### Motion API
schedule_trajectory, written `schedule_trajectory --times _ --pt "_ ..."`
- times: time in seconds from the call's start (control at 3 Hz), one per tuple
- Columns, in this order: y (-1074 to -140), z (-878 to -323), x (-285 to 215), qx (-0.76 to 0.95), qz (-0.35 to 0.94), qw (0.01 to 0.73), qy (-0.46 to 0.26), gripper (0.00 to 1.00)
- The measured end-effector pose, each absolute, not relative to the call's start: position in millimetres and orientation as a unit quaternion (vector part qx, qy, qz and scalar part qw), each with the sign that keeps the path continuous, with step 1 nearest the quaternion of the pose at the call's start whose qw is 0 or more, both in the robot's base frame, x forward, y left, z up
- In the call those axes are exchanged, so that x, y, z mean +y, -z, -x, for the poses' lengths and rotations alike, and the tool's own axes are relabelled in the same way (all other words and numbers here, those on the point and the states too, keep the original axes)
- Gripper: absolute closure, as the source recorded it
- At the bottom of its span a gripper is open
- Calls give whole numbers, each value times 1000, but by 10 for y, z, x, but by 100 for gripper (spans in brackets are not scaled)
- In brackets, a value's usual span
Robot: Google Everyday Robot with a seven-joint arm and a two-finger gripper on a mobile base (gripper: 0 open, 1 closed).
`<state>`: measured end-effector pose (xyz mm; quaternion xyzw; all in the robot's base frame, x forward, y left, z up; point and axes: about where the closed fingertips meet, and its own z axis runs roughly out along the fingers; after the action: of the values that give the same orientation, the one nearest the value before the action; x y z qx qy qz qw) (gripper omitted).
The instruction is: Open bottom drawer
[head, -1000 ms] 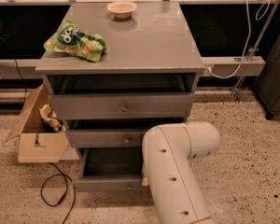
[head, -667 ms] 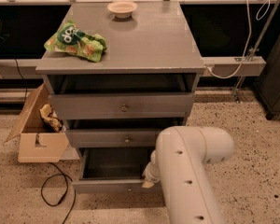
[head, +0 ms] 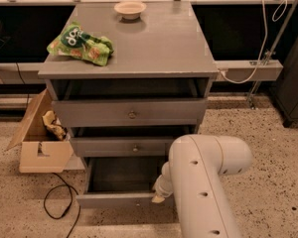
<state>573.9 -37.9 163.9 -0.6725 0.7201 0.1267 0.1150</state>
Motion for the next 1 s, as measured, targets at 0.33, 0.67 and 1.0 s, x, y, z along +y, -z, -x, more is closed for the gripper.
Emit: schedule_trajectory --times 0.33,0.67,1.0 --pt "-1620 -5737 -391 716 674 116 -140 35" --pt "-1505 -5656 -384 711 678 89 -164 11" --pt "-1335 -5450 -343 710 679 49 -181 0"
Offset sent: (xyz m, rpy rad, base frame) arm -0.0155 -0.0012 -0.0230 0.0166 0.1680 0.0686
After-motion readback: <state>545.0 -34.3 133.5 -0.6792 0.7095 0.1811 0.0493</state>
